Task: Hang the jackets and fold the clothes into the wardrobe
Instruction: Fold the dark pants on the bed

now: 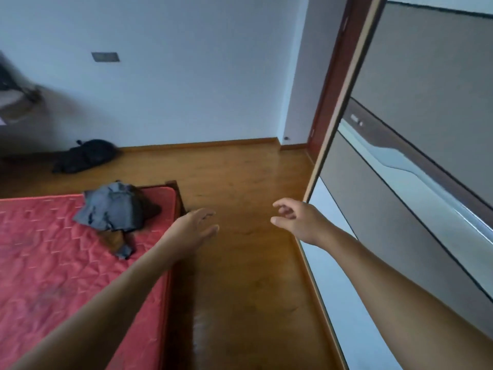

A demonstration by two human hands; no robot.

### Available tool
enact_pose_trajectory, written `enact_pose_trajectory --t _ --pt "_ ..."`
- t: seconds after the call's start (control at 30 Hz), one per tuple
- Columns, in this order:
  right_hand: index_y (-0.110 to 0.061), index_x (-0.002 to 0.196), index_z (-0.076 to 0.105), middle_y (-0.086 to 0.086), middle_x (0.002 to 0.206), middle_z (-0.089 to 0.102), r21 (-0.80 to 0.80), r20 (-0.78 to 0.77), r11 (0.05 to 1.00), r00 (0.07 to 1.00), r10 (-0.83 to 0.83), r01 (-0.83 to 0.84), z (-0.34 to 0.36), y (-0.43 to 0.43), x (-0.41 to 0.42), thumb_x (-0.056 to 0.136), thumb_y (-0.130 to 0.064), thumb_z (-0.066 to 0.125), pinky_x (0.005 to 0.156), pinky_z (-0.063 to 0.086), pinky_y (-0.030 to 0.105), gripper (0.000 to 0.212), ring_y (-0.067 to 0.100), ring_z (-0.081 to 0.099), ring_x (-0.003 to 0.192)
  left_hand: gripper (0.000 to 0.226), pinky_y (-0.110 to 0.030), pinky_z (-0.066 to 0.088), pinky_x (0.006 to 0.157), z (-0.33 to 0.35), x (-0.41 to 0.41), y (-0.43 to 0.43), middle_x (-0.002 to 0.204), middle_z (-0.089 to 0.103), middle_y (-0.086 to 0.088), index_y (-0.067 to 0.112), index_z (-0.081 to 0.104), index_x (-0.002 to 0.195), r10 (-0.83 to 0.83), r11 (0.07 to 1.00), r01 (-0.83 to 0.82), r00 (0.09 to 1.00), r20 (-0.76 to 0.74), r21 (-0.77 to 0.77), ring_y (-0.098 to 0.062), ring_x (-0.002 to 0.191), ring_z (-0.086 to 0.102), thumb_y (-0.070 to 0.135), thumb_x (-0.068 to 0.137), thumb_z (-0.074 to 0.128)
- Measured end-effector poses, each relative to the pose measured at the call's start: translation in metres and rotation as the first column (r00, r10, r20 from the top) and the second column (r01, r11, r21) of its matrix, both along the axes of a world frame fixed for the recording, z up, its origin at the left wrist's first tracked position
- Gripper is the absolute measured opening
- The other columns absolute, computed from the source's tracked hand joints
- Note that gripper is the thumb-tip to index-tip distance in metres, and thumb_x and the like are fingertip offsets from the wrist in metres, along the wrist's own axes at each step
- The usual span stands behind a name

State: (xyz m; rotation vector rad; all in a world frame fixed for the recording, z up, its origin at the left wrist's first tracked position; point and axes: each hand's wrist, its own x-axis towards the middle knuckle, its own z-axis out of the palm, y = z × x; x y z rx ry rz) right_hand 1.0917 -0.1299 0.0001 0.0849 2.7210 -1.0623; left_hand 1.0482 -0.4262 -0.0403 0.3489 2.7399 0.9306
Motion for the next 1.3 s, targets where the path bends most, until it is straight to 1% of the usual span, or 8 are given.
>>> enact_pose_trajectory --t 0.13,0.23,0.4,0.53,0.6,0.77,0.97,1.3 --pt "-0.029 0.137 0.057 -0.006 0.126 0.06 0.031 0.0 0.992 0.993 0.119 -0.119 -0.004 -0.064 -0.065 0.095 -0.045 0.067 0.096 0.05 0.032 0.046 0.01 0.057 0.111 0.049 -0.036 0.05 0.1 -0.001 -0.023 -0.074 0.137 0.061 0.004 0.027 0.055 0.14 0.144 0.99 -0.144 0.99 0.003 0.001 -0.016 0.125 0.059 0.044 0.094 0.065" --pt "-0.027 0.135 0.06 -0.002 0.122 0.062 0.045 0.018 0.978 0.979 0.201 -0.202 -0.013 -0.102 -0.107 0.094 -0.042 0.069 0.094 0.05 0.032 0.045 0.013 0.06 0.106 0.047 -0.04 0.056 0.092 -0.003 -0.031 -0.113 0.13 0.063 0.003 0.027 0.057 0.138 0.236 0.972 -0.236 0.972 0.022 0.005 -0.016 0.119 0.062 0.042 0.094 0.065" --pt "-0.028 0.133 0.062 -0.007 0.114 0.063 0.06 0.054 0.932 0.933 0.355 -0.358 -0.035 -0.153 -0.175 0.091 -0.044 0.071 0.098 0.053 0.037 0.045 0.015 0.062 0.107 0.042 -0.03 0.05 0.087 -0.019 -0.044 -0.153 0.115 0.067 0.004 0.027 0.061 0.131 0.385 0.923 -0.385 0.921 0.053 -0.015 -0.014 0.101 0.065 0.041 0.092 0.067" --pt "-0.03 0.133 0.061 -0.006 0.117 0.063 0.036 0.076 0.874 0.874 0.481 -0.484 -0.05 -0.181 -0.23 0.092 -0.043 0.07 0.097 0.052 0.036 0.043 0.014 0.061 0.108 0.042 -0.04 0.053 0.095 -0.03 -0.058 -0.164 0.119 0.069 -0.002 0.028 0.063 0.129 0.515 0.857 -0.516 0.854 0.073 -0.015 -0.023 0.108 0.066 0.039 0.09 0.069" --pt "-0.03 0.132 0.061 -0.005 0.117 0.064 0.027 0.08 0.842 0.841 0.536 -0.539 -0.056 -0.188 -0.26 0.091 -0.044 0.071 0.095 0.052 0.035 0.045 0.015 0.062 0.108 0.042 -0.04 0.052 0.097 -0.033 -0.071 -0.162 0.122 0.067 -0.001 0.026 0.063 0.13 0.568 0.823 -0.566 0.82 0.069 -0.042 -0.023 0.112 0.065 0.04 0.09 0.068" --pt "-0.038 0.123 0.064 -0.013 0.107 0.066 -0.012 0.037 0.769 0.768 0.639 -0.639 -0.06 -0.19 -0.348 0.065 -0.069 0.062 0.097 0.054 0.042 0.066 0.013 0.065 0.101 0.045 -0.035 0.048 0.101 -0.038 -0.115 -0.14 0.133 0.063 0.002 0.025 0.059 0.136 0.687 0.726 -0.681 0.725 0.054 -0.096 -0.02 0.121 0.061 0.038 0.094 0.066" --pt "-0.035 0.131 0.061 -0.01 0.115 0.066 0.019 0.087 0.685 0.684 0.724 -0.728 -0.057 -0.202 -0.415 0.088 -0.05 0.069 0.099 0.053 0.043 0.046 0.014 0.064 0.108 0.049 -0.036 0.049 0.1 -0.041 -0.155 -0.125 0.134 0.062 0.002 0.028 0.058 0.137 0.75 0.661 -0.742 0.657 0.075 -0.11 -0.019 0.12 0.061 0.044 0.092 0.066" --pt "-0.03 0.136 0.059 -0.004 0.122 0.066 0.05 0.165 0.532 0.533 0.83 -0.845 -0.086 -0.293 -0.523 0.093 -0.044 0.068 0.098 0.051 0.034 0.046 0.014 0.063 0.112 0.047 -0.034 0.049 0.096 -0.078 -0.247 -0.178 0.131 0.062 -0.003 0.022 0.059 0.136 0.821 0.57 -0.815 0.559 0.112 -0.105 -0.022 0.118 0.062 0.034 0.091 0.069"
